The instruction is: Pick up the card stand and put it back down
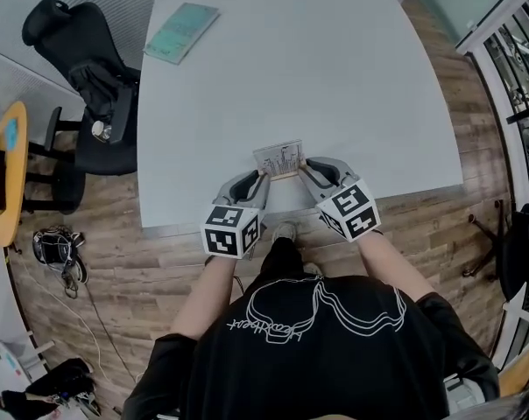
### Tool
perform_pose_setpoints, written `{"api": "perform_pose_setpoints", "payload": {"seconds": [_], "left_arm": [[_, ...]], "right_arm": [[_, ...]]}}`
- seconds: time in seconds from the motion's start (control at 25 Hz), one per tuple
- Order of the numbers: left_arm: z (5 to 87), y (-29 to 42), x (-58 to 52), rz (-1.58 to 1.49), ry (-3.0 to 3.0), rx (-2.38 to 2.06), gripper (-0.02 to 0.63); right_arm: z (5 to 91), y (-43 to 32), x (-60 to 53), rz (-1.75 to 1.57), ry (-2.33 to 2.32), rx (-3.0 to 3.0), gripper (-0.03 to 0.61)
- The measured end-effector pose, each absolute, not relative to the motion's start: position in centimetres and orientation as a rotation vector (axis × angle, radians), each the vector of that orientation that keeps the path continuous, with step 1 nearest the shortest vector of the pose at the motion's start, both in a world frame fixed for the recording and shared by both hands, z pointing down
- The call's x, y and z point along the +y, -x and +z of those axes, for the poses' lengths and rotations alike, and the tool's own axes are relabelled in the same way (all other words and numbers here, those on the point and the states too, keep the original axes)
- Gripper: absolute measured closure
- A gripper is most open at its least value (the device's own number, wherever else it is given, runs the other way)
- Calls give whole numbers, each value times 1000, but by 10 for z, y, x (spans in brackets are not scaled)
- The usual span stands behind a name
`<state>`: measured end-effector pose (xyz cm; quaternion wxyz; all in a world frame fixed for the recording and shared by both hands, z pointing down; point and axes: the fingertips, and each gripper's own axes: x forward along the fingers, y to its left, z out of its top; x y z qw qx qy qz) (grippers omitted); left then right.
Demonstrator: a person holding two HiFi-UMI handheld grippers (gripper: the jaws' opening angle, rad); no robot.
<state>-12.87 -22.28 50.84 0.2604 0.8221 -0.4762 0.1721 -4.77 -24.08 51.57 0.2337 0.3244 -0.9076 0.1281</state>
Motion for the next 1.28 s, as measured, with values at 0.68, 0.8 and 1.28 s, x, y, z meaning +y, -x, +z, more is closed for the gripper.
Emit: {"api": "perform_pose_setpoints", "payload": {"seconds": [0.68,0.8,1.28], "left_arm": [[411,76,-121,323,-2287,-1322,531],[400,67,-105,311,-2294,-1330,531],[379,34,-52,271,-2330,-1359,531]], "right_arm": [[418,-7,-137,352,-830,-2669,497],[406,-17,-121,351,-828,-2690,497],[386,-50,-70,315,-838,-2733,499]]}}
